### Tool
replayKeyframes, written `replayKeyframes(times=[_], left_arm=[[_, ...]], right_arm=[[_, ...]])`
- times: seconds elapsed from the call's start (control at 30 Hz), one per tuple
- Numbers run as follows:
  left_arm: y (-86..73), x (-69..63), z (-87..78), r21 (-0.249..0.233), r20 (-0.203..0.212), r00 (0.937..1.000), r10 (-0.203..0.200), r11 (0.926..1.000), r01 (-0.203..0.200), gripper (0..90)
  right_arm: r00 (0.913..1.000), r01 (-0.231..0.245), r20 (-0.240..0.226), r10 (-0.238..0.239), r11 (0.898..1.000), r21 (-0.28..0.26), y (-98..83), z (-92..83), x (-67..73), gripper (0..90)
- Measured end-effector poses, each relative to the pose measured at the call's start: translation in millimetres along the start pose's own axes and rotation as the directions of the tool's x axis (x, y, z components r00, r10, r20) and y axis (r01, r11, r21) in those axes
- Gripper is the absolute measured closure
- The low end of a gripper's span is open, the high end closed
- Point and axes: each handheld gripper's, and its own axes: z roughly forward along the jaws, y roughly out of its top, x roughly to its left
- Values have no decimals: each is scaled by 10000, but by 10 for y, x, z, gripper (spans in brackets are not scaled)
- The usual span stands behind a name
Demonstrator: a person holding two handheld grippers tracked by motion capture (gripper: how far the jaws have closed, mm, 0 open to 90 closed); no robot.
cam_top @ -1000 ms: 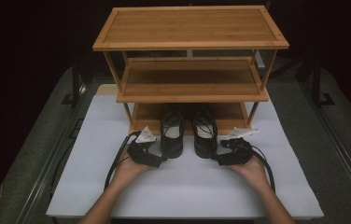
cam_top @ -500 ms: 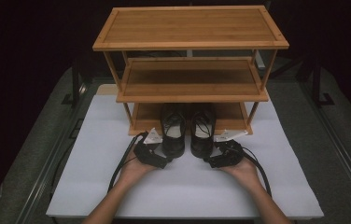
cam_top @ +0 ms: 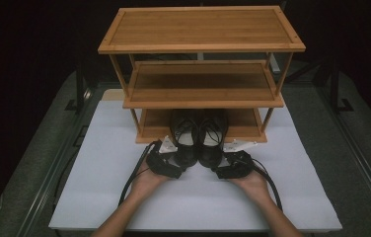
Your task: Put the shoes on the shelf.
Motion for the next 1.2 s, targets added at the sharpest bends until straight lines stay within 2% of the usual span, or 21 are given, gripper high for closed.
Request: replayKeyframes(times=[0.17, 0.3, 0.4, 0.5, 0.6, 0.77, 0.9, 0.97, 1.2], left_arm=[[60, 57, -80, -463, 253, 9983, -516, 9975, 527, 146], [121, 90, -123, -733, 348, 9972, -661, 9950, 685, 145], [156, 121, -114, -716, 344, 9971, -676, 9950, 700, 145], [216, 194, -85, -595, 353, 9971, -671, 9958, 691, 145], [284, 280, -31, -727, 342, 9959, -842, 9936, 865, 145], [389, 411, 92, -696, 73, 9956, -929, 9932, 932, 145], [439, 503, 164, -813, 74, 9943, -1060, 9910, 1063, 145], [462, 533, 193, -873, 113, 9917, -1278, 9879, 1283, 145], [528, 663, 285, -810, 192, 9926, -1203, 9893, 1214, 144]], right_arm=[[9996, -263, -141, 257, 9987, -426, 71, -72, -18, 268], [9983, -471, -363, 449, 9968, -645, 151, -120, -70, 268], [9983, -459, -368, 441, 9977, -507, 198, -122, -100, 268], [9984, -455, -369, 439, 9981, -422, 254, -100, -154, 268], [9982, -491, -380, 473, 9977, -474, 326, -53, -248, 268], [9982, -574, -231, 562, 9967, -576, 429, 61, -396, 267], [9984, -561, -31, 560, 9965, -625, 507, 125, -492, 268], [9982, -595, 29, 598, 9962, -643, 536, 143, -518, 267], [9974, -681, 200, 694, 9959, -587, 623, 233, -606, 267]])
